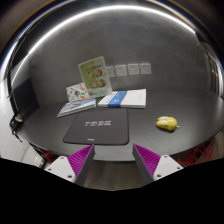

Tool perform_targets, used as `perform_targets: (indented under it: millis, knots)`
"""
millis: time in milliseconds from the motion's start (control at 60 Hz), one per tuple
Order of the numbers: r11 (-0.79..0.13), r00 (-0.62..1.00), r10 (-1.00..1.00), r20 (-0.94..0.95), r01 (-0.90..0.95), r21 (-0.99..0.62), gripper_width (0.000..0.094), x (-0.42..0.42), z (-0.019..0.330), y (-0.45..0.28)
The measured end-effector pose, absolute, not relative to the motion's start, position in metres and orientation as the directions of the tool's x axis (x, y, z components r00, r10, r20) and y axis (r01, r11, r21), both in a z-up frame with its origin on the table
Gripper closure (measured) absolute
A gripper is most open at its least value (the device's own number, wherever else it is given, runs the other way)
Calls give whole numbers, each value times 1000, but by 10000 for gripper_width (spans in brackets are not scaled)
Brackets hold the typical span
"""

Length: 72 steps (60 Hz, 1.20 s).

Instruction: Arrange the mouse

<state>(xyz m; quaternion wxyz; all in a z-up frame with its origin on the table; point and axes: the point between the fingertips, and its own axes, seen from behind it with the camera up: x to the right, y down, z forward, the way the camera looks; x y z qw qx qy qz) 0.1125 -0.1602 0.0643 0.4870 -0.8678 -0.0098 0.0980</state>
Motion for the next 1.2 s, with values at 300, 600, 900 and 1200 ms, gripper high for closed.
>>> perform_targets:
  millis: [300, 600, 900, 1200]
  knots:
    - [-523, 997, -71, -5, -42, -851, 112, 198, 55, -155]
    - [-553, 985, -110, 129, 47, -832, 119, 326, 16, -88]
    - [-589, 999, 27, 47, 54, -807, 118, 349, -8, -13]
    - [-618, 998, 58, -7, 30, -786, 416, 354, -10, 23]
